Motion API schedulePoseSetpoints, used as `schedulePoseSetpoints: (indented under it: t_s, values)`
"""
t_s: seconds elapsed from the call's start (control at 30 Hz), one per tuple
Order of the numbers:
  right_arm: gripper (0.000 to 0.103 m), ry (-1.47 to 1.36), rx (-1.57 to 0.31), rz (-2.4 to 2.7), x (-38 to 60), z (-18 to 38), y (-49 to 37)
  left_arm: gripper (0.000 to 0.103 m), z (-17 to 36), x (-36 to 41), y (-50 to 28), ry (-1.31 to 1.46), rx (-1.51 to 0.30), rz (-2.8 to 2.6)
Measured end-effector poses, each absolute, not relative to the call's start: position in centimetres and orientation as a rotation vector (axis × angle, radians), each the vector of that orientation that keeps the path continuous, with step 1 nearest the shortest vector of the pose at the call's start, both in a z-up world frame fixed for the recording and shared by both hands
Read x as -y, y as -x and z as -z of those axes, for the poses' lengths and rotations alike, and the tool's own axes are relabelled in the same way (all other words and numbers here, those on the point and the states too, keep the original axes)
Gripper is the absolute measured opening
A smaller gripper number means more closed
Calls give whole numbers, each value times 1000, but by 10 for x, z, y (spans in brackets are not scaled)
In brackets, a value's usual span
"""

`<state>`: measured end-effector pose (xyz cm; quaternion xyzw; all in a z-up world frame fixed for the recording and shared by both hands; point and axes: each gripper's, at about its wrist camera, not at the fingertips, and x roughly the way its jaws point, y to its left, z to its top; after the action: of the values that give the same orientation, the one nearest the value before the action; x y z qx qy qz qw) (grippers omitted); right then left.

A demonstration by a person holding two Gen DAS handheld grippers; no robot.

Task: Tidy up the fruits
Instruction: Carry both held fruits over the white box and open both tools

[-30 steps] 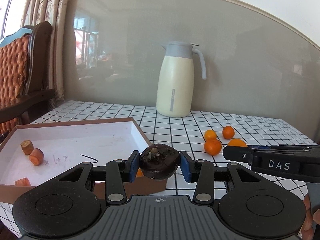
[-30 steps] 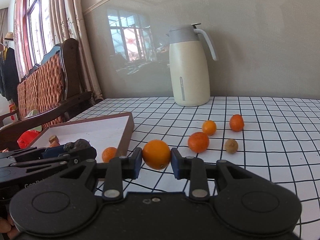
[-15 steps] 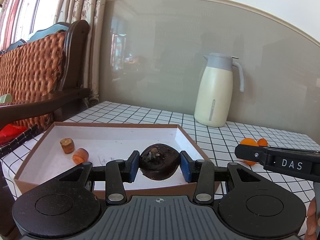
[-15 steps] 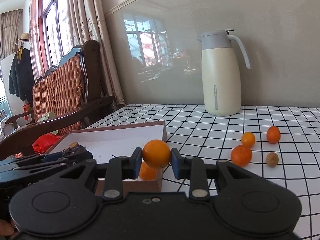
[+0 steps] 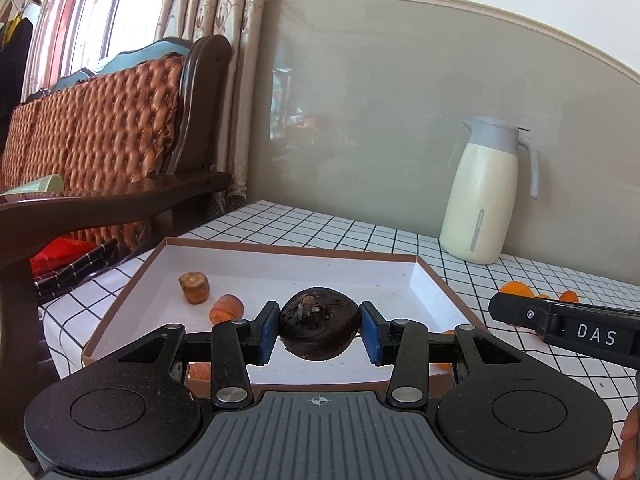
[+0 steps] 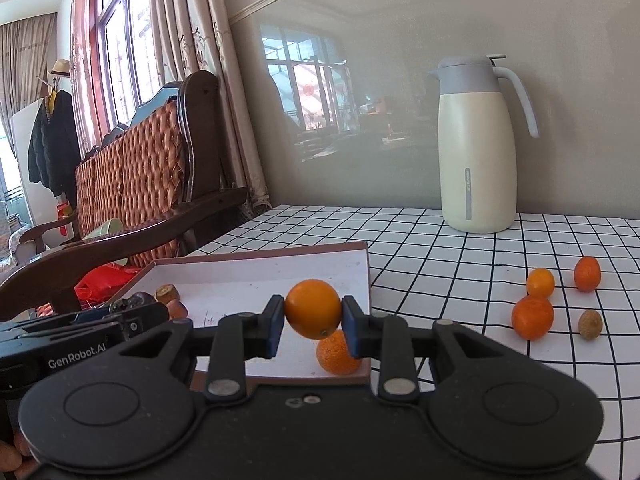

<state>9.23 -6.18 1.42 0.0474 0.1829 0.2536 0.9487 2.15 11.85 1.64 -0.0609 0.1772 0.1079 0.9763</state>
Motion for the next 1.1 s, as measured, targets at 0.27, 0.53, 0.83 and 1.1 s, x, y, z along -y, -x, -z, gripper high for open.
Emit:
schedulePoseSetpoints:
  t_s: [0.27,0.53,0.83,1.1]
  values:
    - [22,-86,-367,-526,46,-14,-94,43,-13,-132,-21,142,-368,-249]
    - [22,-71,-360,-526,36,-13,-95,43,-12,-139,-23,148,-363,-264]
    - [22,-73,-362,-509,31,-13,-100,43,-12,-149,-27,155,-362,-298]
    - [22,-87,-389,-482,28,-9,-113,43,-9,-162,-35,156,-365,-348]
